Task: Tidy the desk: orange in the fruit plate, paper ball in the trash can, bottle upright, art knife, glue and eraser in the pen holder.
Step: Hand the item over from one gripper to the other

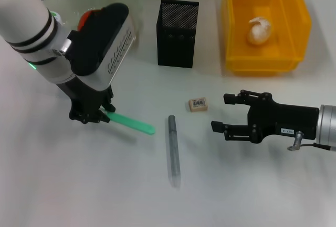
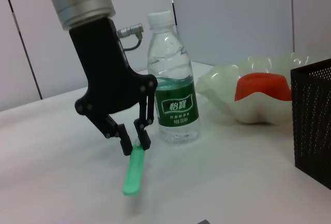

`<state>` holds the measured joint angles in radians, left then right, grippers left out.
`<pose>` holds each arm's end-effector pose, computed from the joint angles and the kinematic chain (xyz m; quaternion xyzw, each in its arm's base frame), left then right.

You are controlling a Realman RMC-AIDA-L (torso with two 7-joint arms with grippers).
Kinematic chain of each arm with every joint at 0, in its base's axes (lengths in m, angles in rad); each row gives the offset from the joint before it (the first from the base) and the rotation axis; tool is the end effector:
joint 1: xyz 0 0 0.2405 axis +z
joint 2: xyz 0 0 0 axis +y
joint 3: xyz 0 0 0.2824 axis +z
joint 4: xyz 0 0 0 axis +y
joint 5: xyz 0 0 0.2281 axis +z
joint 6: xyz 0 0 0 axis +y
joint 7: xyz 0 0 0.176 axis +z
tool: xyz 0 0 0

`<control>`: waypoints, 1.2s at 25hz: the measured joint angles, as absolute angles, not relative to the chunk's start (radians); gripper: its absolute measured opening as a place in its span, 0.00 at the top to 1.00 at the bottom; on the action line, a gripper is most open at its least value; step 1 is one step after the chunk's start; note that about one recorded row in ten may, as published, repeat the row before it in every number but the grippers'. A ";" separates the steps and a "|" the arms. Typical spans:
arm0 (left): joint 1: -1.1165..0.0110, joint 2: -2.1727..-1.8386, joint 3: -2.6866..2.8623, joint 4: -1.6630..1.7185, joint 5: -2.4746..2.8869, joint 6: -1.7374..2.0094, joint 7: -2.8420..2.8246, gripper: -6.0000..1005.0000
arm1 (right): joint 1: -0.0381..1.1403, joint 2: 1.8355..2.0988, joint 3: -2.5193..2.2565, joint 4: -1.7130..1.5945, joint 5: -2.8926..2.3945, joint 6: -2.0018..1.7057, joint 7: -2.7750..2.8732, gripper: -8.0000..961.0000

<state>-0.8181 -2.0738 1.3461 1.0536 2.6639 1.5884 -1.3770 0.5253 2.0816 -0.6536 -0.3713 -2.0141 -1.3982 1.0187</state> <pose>-0.2025 0.4113 -0.0607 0.9351 -0.2240 -0.2727 0.0322 0.3133 0.3425 -0.0946 -0.9463 0.1786 0.2184 0.1579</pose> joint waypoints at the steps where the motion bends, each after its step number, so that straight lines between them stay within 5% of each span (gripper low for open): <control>1: -0.818 -2.074 1.336 1.054 2.651 1.598 -1.380 0.82 | 0.524 2.082 -0.653 -0.371 -2.014 -1.399 1.013 0.14; 30: -0.651 -2.069 1.085 0.880 2.068 1.653 -1.530 0.83 | 0.499 2.080 -0.653 -0.444 -2.003 -1.494 0.937 0.14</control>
